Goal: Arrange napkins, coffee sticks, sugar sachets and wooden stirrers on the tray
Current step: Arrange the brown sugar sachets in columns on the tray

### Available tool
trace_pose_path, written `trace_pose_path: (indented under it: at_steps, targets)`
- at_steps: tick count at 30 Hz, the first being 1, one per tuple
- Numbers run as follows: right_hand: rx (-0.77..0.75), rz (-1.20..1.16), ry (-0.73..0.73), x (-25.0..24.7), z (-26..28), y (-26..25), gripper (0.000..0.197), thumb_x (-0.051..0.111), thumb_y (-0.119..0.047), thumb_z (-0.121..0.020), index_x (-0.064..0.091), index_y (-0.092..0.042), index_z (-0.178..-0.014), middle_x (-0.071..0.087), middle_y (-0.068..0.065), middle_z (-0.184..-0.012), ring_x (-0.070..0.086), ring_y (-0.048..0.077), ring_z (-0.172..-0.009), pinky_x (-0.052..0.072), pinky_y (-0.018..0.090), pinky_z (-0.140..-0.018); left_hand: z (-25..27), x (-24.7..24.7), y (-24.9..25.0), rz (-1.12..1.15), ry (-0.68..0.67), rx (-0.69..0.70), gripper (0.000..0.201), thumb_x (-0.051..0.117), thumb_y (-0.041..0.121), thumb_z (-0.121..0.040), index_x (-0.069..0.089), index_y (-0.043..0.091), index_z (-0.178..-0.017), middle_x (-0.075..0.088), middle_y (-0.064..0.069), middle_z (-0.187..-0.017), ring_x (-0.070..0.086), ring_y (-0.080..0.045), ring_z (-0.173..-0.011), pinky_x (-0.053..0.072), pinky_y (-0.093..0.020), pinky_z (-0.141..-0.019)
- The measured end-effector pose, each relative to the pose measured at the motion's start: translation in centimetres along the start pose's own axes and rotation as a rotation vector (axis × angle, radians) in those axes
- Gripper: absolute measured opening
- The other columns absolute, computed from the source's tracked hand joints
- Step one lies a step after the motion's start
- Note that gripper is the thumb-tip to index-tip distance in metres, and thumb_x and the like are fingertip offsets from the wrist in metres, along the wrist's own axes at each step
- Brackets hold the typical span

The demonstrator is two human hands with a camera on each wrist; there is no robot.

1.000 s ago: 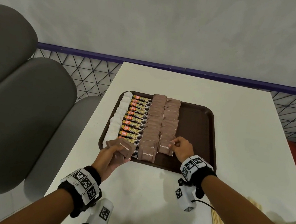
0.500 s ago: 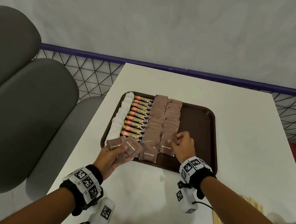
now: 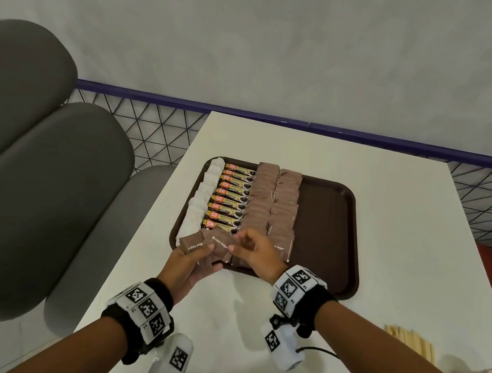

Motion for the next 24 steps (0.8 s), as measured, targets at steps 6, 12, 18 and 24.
trace_pose_path:
  at_steps: [6,12,18,24]
  targets:
    - [0.076,-0.093,0.204,-3.3,-0.4,0.2,0.017,0.059,-0.005,-0.087,0.054,-0.02,-0.082,0.062,0.001,-0.085,0.06,0.013,-0.074,0.051,0.021,-0.064,0.0,-0.5,0.1,0.121,0.076,-0.067,0.024,0.045,0.006,-0.095,0.059,0.01,-0.114,0.066,-0.018,-0.11,0.062,-0.029,-0.107,0.058,-0.037,-0.078]
    - [0.183,0.126,0.461,-8.3,0.3,2.5,0.007,0.065,-0.006,-0.082,0.061,-0.012,-0.083,0.061,0.003,-0.076,0.056,0.016,-0.073,0.044,0.027,-0.074,-0.4,-0.6,0.1,0.11,0.105,-0.066,0.024,0.046,0.008,-0.096,0.055,0.008,-0.118,0.064,-0.012,-0.109,0.057,-0.026,-0.111,0.052,-0.043,-0.087]
    - [0.325,0.311,0.362,-9.3,1.0,4.7,0.009,0.066,-0.009,-0.082,0.059,-0.014,-0.084,0.057,-0.001,-0.071,0.055,0.017,-0.077,0.04,0.024,-0.074,-0.9,-0.3,-0.1,0.084,0.093,-0.055,0.024,0.049,0.005,-0.094,0.058,0.009,-0.116,0.065,-0.007,-0.112,0.06,-0.019,-0.107,0.053,-0.041,-0.083]
    - [0.377,0.403,0.35,-8.4,0.4,5.2,0.006,0.066,-0.013,-0.083,0.062,-0.012,-0.087,0.053,-0.008,-0.063,0.055,0.015,-0.075,0.039,0.022,-0.071,-1.3,0.0,0.0,0.029,0.084,-0.046,0.021,0.052,0.004,-0.092,0.059,0.008,-0.111,0.065,-0.007,-0.11,0.064,-0.016,-0.099,0.059,-0.031,-0.069]
Point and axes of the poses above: each hand's wrist, its own z-axis away from the middle knuckle, its own x-axis out of the palm, y = z × x, the point moved 1 cm from there along -z, towards the middle knuckle
